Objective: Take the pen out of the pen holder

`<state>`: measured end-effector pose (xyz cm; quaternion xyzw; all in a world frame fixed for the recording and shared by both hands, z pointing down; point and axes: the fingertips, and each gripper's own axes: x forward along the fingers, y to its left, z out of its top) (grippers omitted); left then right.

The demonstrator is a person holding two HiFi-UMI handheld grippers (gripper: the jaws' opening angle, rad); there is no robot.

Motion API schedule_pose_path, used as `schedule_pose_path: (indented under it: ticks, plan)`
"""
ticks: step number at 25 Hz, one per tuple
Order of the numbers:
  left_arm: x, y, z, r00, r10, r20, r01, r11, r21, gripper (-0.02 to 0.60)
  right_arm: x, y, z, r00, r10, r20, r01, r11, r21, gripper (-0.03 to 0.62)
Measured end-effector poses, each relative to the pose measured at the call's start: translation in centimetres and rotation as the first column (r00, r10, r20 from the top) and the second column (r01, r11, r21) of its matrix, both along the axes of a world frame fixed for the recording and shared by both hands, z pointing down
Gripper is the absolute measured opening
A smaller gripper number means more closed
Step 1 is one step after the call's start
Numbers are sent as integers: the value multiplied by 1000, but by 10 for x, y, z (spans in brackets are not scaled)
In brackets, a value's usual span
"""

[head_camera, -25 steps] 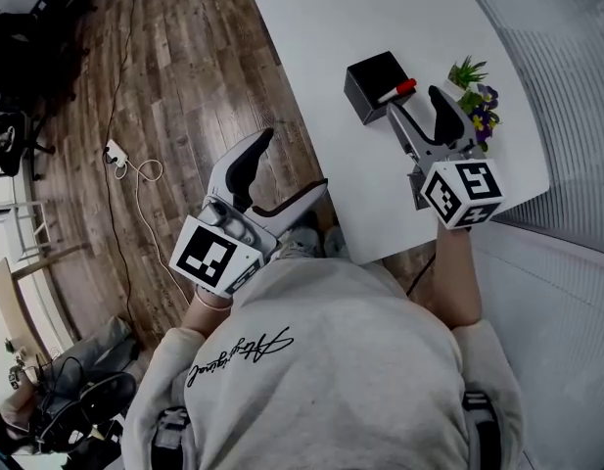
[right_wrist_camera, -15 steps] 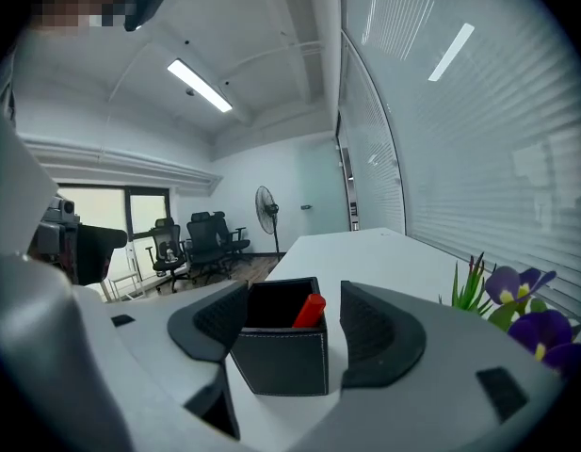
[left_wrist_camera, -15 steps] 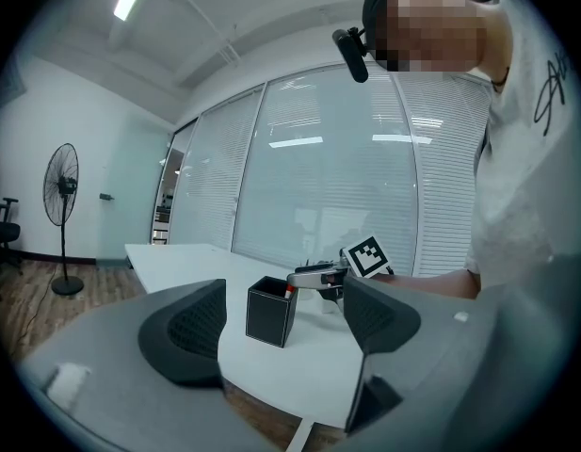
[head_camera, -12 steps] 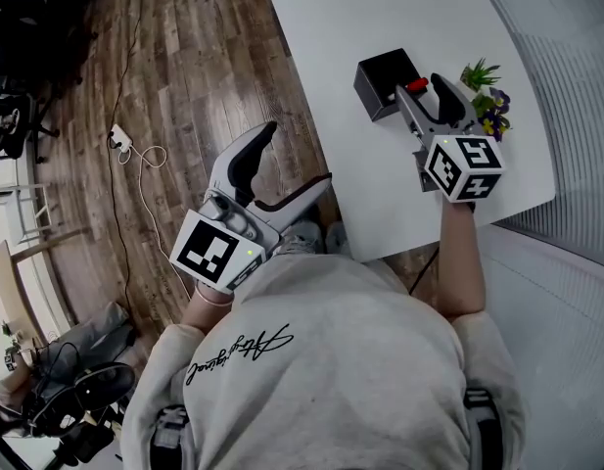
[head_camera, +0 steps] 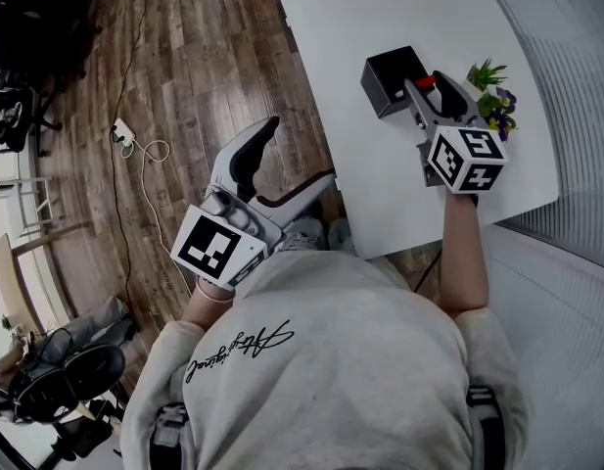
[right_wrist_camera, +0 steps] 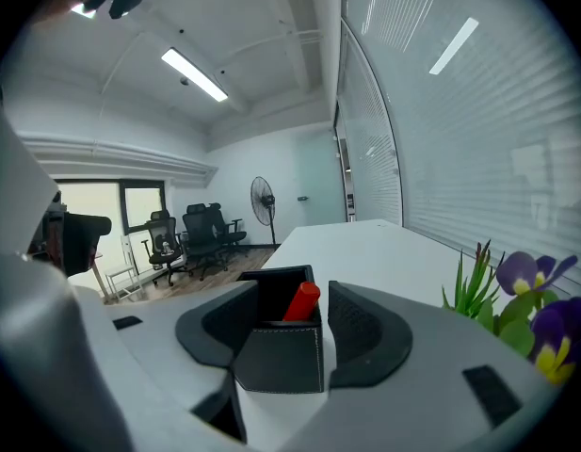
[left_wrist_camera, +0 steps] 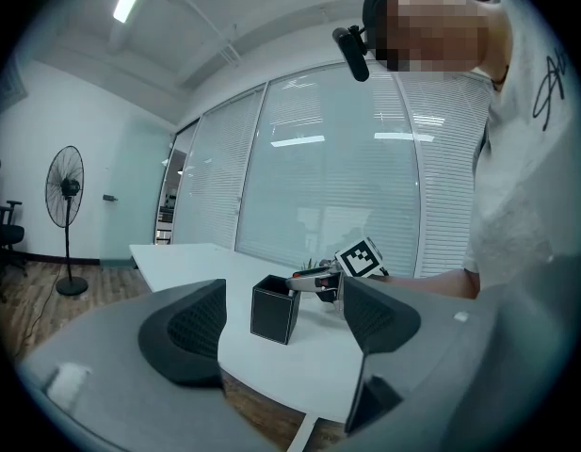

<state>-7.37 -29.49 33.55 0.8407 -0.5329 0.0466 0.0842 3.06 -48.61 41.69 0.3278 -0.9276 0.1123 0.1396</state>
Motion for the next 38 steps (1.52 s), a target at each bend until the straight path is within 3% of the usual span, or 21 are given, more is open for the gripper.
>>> schedule_pose_path:
  ticks: [8, 13, 38]
  plan:
    - [-11, 5, -6, 1000, -18, -3, 18, 1000, 1, 374, -5, 0, -7, 999, 27, -42, -26, 999, 19, 187]
    - [-13, 13, -7, 1000, -22, -3, 22, 1000, 2, 374, 3, -1, -10, 994, 75, -76, -71, 996, 56, 89]
    - [-20, 22, -8, 1000, -7, -15, 7, 1000, 20, 374, -15, 19, -30, 997, 55, -57, -47, 989, 138, 57]
